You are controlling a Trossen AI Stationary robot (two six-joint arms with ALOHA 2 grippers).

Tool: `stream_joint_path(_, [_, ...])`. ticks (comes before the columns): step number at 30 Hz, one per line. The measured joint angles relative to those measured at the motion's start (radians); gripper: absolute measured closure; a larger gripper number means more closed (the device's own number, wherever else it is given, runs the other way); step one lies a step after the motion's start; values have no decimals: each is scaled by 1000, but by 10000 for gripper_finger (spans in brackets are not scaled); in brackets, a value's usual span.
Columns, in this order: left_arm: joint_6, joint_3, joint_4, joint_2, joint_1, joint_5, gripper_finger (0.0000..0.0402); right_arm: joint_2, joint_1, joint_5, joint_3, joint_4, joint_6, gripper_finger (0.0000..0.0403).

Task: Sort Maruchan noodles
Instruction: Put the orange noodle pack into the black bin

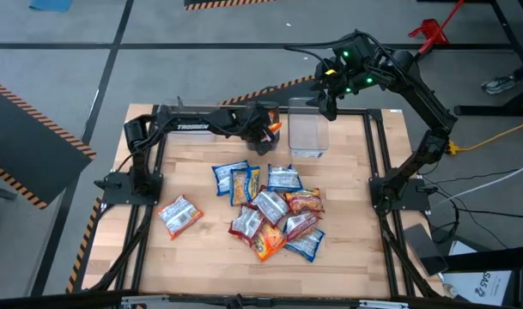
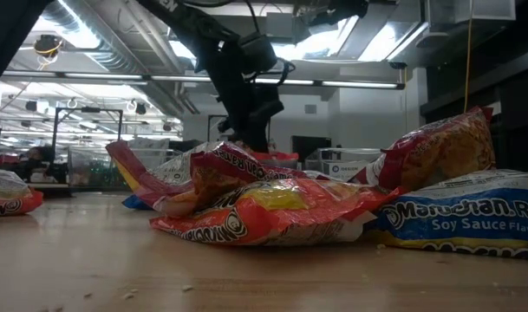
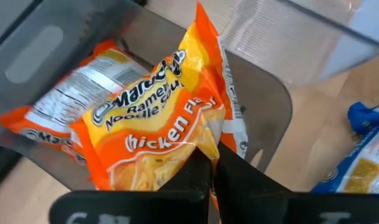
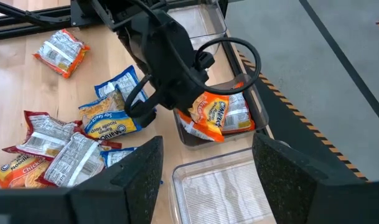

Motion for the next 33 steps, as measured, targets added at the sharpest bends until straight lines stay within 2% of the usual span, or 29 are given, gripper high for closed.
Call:
stream_joint_path(4, [-58,0,-11,11,1,-7,371,0,0,0,0,0,0,169])
stream_joint_path(10, [-66,1,-15,49,9,83,328,0,0,-1,0,-1,0,169])
stream_joint_path(14, [-64,3,-14,54,9,89,313,0,0,-1,0,0,-1,169])
stream_joint_path(18, [-66,3,-12,55,22,102,309,0,0,-1,0,0,-1,169])
stream_joint_path(26, [-137,17,-30,8,67,223,311,0,0,-3,0,-1,-1,169])
stream_joint_path(29, [-139,33,-31,-63,83,221,311,2,1,-12,-16,15,-3,169])
stream_joint_path(33, [-134,34,-38,-133,87,167,311,6,1,-32,-125,95,2,169])
